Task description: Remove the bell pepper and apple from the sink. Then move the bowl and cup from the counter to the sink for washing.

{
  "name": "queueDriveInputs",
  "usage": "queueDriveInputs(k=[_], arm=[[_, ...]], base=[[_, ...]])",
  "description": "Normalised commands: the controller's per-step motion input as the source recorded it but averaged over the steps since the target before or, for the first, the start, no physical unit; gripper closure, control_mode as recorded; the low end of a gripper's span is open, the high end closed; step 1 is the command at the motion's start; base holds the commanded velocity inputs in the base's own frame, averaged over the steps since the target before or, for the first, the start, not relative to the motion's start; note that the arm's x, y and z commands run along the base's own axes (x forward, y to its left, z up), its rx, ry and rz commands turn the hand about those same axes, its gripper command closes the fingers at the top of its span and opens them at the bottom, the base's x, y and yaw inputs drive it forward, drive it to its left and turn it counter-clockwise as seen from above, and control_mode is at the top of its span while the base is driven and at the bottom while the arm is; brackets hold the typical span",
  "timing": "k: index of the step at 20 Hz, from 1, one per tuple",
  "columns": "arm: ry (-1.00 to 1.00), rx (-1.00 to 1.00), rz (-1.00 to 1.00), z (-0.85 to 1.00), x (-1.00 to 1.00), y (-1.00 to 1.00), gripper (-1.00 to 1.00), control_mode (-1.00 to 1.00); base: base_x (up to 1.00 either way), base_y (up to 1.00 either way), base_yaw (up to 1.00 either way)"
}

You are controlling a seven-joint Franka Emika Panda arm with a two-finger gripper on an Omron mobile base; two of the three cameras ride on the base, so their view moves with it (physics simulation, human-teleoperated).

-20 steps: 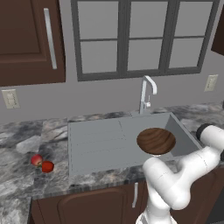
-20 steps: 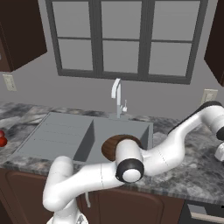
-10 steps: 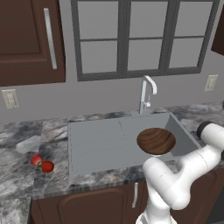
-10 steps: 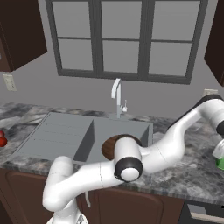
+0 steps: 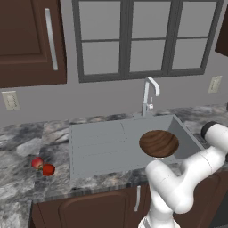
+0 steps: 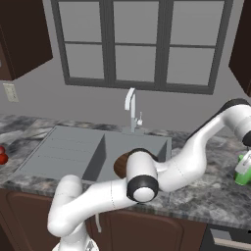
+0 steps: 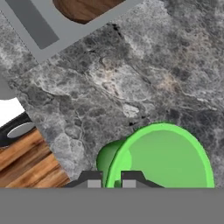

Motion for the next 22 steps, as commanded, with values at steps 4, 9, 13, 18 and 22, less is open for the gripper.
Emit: queueDriveInputs(k=[4,9,13,18,22], arm=[[-0.12,-0.04,0.09,-0.09,-0.12,0.45,1.0,-1.0],[-0.14,-0.05,0.08,-0.1,-0.11,0.47,1.0,-1.0],[-0.13,-0.09,0.08,-0.12,-0.1,0.46,1.0,-1.0],[-0.13,-0.16,0.07,-0.17,-0.14,0.43,1.0,-1.0],[-0.15,-0.22,0.06,-0.24,-0.16,0.45,1.0,-1.0]], base=[[0.0,0.0,0.0],[0.0,0.0,0.0],[0.0,0.0,0.0],[0.0,0.0,0.0],[0.0,0.0,0.0]])
